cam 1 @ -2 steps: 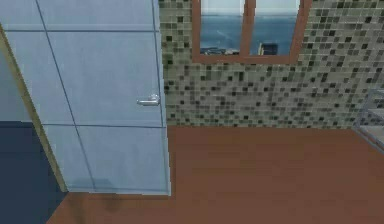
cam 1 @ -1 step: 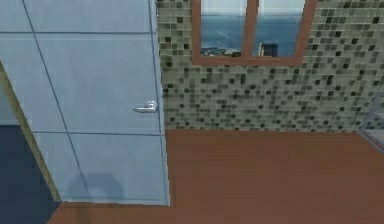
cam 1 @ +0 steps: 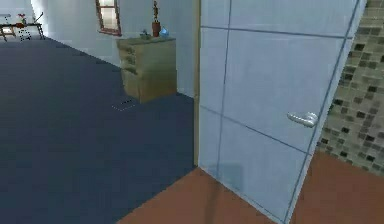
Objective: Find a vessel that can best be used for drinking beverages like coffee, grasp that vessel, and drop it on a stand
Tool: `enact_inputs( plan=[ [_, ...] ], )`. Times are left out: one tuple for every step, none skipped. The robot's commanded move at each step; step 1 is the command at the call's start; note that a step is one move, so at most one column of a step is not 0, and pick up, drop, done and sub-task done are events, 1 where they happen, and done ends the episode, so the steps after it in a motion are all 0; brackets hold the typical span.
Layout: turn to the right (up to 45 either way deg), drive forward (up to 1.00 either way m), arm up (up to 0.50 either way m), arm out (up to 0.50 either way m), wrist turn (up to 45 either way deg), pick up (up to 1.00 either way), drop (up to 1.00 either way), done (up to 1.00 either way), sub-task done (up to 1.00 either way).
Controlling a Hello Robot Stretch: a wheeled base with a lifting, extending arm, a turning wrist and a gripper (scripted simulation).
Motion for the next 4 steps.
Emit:
enact_inputs(
  plan=[
    [-39.0, 0.00, 0.00, 0.00, 0.0, 0.00, 0.00, 0.00, 0.00],
    [0.0, 1.00, 0.00, 0.00, 0.0, 0.00, 0.00, 0.00, 0.00],
    [0.0, 1.00, 0.00, 0.00, 0.0, 0.00, 0.00, 0.00, 0.00],
    [0.0, 1.00, 0.00, 0.00, 0.0, 0.00, 0.00, 0.00, 0.00]
  ],
)
